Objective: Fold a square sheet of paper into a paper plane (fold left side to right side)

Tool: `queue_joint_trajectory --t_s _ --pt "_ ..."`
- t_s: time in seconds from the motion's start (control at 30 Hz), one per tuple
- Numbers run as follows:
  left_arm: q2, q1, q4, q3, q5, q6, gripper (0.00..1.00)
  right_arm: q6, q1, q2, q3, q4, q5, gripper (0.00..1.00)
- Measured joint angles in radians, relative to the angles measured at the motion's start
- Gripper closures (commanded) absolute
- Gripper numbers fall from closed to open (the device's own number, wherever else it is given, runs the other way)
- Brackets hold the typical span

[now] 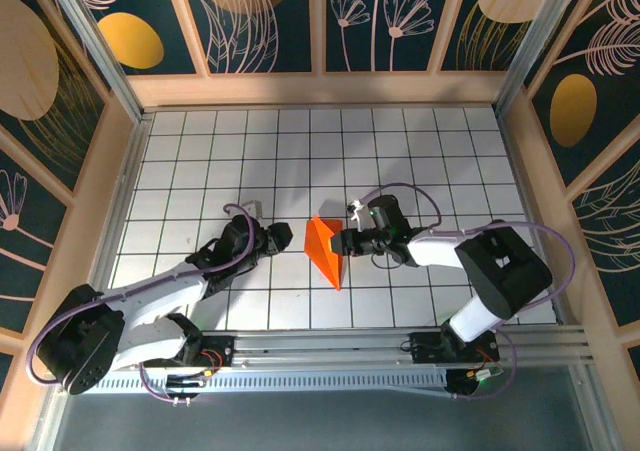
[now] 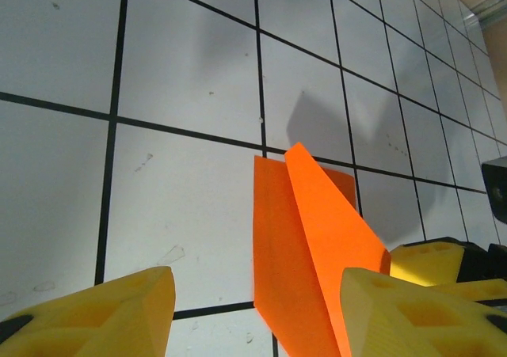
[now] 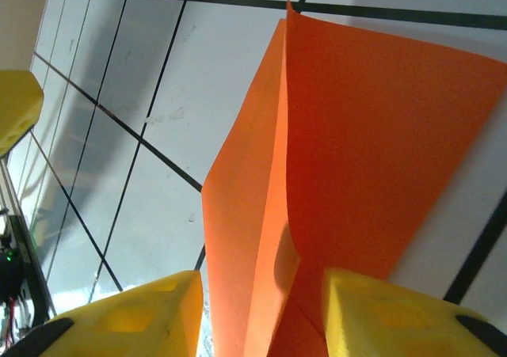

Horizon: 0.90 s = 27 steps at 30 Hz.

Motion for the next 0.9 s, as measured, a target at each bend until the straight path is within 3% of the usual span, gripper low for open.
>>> queue_joint_trajectory --t_s 0.23,0.47,0.67,0.8,0.9 --pt "-0.033 0.0 -0.007 -0.001 -0.019 0.0 0.4 0.005 0.0 0.016 0.005 0.034 -0.01 1.0" --pt "-0.063 0.0 -0.003 -0.003 -0.014 -0.006 0.34 -0.003 -0.004 -0.039 0.005 0.033 0.002 1.0" --pt "-0.153 0.001 0.077 -0.037 0.031 -0.022 0.21 -0.021 -0.048 -0.209 0.005 0.037 0.0 1.0" --pt "-0.238 0.002 0.213 -0.087 0.102 -0.037 0.12 -0.008 -0.131 -0.329 -0.007 0.092 -0.082 1.0" --pt "-0.295 0.002 0.33 -0.112 0.171 -0.038 0.11 0.045 -0.199 -0.382 -0.024 0.17 -0.186 1.0"
